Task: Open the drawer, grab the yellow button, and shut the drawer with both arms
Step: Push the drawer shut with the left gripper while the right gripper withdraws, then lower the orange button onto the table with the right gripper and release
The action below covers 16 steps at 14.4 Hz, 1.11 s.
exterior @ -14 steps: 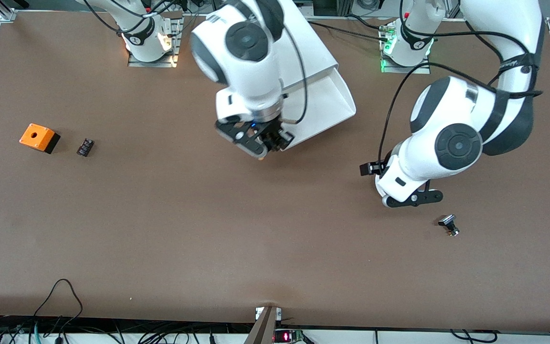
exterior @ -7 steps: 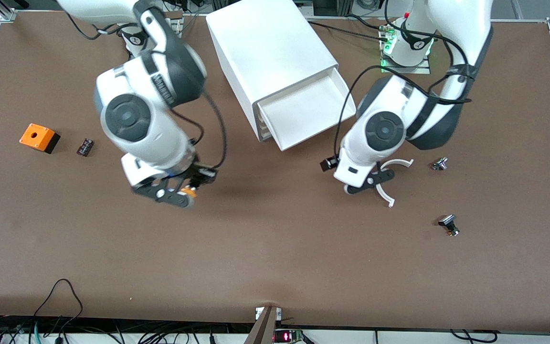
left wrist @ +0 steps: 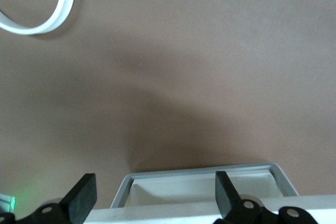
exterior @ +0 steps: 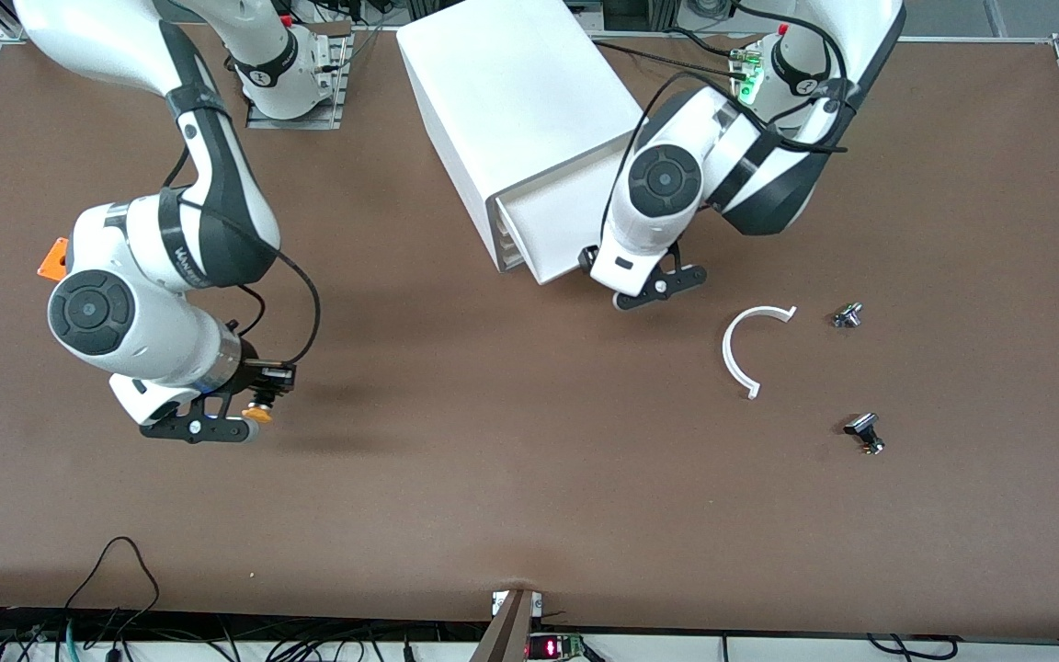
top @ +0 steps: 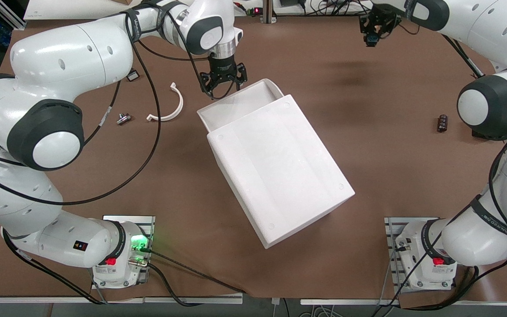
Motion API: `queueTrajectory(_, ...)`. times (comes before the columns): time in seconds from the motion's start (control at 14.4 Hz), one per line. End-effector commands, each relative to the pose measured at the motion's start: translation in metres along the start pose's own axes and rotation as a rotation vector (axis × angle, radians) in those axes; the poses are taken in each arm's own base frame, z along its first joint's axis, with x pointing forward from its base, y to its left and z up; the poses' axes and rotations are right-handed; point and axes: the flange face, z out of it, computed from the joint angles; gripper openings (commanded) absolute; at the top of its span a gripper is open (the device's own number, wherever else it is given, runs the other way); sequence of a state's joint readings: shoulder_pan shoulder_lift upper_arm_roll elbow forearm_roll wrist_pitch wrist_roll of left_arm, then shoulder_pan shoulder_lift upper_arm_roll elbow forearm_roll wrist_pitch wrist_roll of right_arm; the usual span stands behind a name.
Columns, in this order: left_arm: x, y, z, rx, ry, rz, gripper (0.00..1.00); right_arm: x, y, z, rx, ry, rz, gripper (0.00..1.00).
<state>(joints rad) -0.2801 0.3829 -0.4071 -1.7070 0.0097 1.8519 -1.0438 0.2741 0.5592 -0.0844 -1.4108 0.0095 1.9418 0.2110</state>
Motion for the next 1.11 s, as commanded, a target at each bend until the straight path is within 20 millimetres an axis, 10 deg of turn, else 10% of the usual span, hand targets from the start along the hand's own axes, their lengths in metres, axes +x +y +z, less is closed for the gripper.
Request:
queueTrajectory(0.0,-0.023,-0.004,0.007,0.021,0.019,-0.012,0.99,-0.027,0.040,0.041,0.006,0.040,-0.061,0.15)
queueTrajectory(0.62,-0.078,0.018,0.020,0.013,-0.077,-0.014,0.99,-0.041,0.136,0.149,-0.011,0.016,-0.044,0.16)
queueTrajectory(0.83,-0.093,0.021,0.028,0.023,-0.101,-0.004,0.99,-0.042,0.154,0.173,-0.012,0.004,-0.030,0.26)
queueTrajectory(1.04,-0.099,0.023,0.030,0.023,-0.117,0.000,0.99,-0.040,0.158,0.173,0.023,0.006,0.012,0.57)
